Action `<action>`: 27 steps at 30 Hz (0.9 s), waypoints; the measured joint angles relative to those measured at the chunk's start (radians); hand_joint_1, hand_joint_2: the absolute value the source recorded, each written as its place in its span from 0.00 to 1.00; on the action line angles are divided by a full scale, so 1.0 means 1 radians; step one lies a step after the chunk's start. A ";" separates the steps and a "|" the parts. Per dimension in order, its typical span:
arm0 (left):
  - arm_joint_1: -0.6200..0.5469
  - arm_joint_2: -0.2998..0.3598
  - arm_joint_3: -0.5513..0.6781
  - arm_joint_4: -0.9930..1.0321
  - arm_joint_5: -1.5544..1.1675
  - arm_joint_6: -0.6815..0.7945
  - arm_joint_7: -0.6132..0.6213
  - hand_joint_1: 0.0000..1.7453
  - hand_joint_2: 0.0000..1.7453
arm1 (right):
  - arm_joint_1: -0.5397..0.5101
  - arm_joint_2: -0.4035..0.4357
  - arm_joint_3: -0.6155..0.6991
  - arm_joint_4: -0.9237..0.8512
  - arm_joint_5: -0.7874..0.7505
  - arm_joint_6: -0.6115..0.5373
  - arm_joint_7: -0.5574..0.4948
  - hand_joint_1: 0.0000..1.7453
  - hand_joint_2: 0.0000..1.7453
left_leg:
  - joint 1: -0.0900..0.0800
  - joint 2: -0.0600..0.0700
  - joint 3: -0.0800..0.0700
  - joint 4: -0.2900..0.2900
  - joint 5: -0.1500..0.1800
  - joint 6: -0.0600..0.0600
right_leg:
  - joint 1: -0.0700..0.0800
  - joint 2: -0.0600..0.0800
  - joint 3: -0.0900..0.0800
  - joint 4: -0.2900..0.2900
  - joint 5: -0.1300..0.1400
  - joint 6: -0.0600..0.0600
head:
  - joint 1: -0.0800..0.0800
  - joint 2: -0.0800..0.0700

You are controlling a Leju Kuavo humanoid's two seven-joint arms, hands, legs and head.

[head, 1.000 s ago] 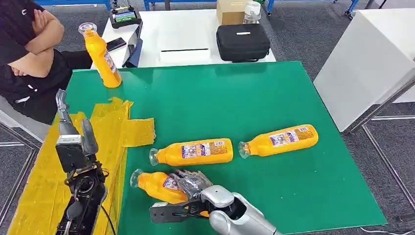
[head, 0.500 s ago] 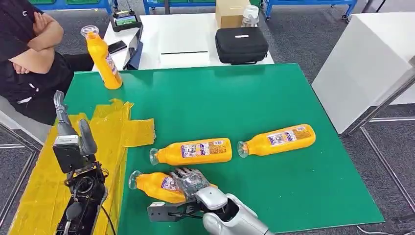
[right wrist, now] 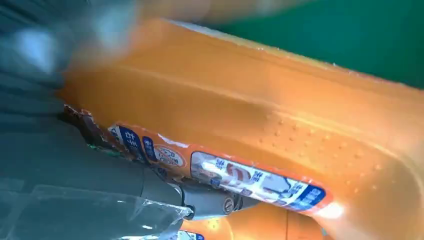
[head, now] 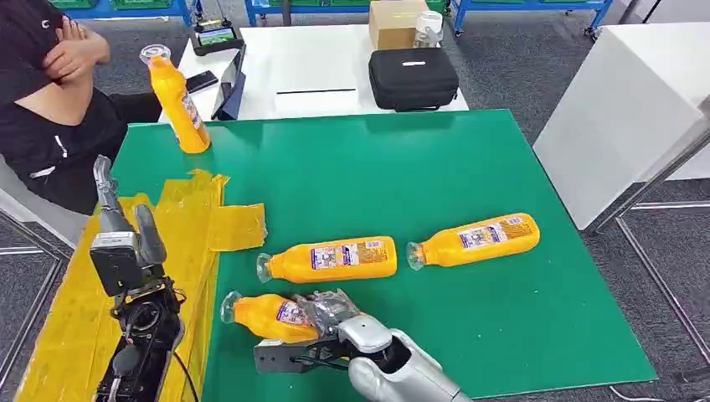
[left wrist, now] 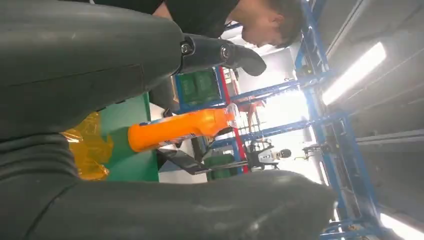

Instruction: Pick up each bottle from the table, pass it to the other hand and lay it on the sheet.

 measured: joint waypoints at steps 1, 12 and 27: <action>0.000 0.000 0.000 0.000 0.001 -0.001 0.000 0.00 0.00 | 0.004 -0.004 -0.010 -0.008 -0.008 0.000 -0.002 1.00 1.00 | 0.000 -0.002 0.000 0.000 0.000 0.000 | 0.000 -0.001 0.000 0.000 0.000 0.000 | 0.001 0.000; 0.001 0.000 0.000 0.000 0.001 -0.007 0.001 0.00 0.00 | 0.024 -0.028 -0.058 -0.042 -0.018 0.002 -0.010 1.00 1.00 | -0.001 -0.003 -0.003 0.000 0.000 0.001 | -0.001 -0.002 0.002 0.000 -0.001 0.002 | 0.001 0.000; 0.117 0.001 0.055 -0.086 0.270 -0.227 0.089 0.00 1.00 | 0.250 -0.209 -0.429 -0.439 -0.622 -0.061 -0.372 1.00 1.00 | -0.003 -0.003 -0.018 0.001 0.002 0.003 | -0.002 -0.002 -0.004 0.000 0.001 0.006 | 0.001 0.000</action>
